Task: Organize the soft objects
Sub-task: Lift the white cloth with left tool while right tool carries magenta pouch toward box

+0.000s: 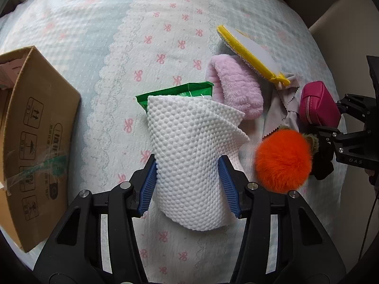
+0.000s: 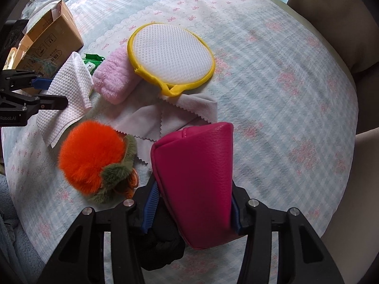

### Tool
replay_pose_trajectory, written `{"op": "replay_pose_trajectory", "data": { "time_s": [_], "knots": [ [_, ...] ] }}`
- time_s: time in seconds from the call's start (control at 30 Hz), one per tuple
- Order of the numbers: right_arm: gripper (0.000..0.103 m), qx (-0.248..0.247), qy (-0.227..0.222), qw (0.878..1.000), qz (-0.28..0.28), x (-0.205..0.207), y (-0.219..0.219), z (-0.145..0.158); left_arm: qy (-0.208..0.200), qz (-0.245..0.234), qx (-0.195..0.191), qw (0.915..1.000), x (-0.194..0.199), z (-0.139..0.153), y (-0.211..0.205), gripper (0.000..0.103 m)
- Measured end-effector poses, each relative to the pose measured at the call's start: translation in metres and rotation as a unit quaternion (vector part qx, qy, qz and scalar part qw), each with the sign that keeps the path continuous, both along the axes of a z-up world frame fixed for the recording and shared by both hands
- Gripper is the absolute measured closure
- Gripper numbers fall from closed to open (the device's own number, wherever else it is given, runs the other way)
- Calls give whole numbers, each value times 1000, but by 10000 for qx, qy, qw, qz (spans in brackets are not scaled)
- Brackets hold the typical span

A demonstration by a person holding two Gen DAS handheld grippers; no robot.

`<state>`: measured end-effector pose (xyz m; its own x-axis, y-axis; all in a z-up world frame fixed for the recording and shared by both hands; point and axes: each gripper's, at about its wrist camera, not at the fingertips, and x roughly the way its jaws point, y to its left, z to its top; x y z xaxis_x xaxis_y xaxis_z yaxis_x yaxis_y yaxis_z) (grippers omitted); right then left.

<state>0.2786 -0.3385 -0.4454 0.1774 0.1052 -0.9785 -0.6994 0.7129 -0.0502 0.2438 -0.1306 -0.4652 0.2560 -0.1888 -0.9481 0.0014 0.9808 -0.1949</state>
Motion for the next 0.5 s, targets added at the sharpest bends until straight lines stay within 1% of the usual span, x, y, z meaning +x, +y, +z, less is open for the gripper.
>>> {"op": "replay_pose_trajectory", "data": {
  "time_s": [0.07, 0.1, 0.2, 0.23, 0.3, 0.33, 0.37, 0.5],
  "knots": [
    [57, 1, -10, 10000, 0, 1, 1, 1, -78, -88, 133, 9998, -1, 4, -4, 66],
    [58, -8, -15, 10000, -8, 1, 2, 2, -92, -110, 177, 9997, -1, 6, -5, 67],
    [58, -26, -33, 10000, -76, 1, 4, 4, -196, -174, 214, 9994, -2, 13, -7, 70],
    [58, -24, -37, 9999, -102, 1, 4, 4, -234, -188, 235, 9993, -2, 14, -7, 73],
    [58, -9, -46, 9999, -162, 3, 4, 6, -289, -193, 222, 9991, -2, 17, -6, 79],
    [58, 1, -41, 9998, -193, 3, 3, 7, -289, -189, 203, 9992, -2, 18, -6, 85],
    [58, 6, -39, 9997, -222, 5, 2, 8, -292, -178, 161, 9993, -3, 19, -6, 89],
    [62, -12, -102, 9994, -315, 3, 4, 13, -331, -170, 85, 9993, -7, 24, -2, 92]
  ]
}}
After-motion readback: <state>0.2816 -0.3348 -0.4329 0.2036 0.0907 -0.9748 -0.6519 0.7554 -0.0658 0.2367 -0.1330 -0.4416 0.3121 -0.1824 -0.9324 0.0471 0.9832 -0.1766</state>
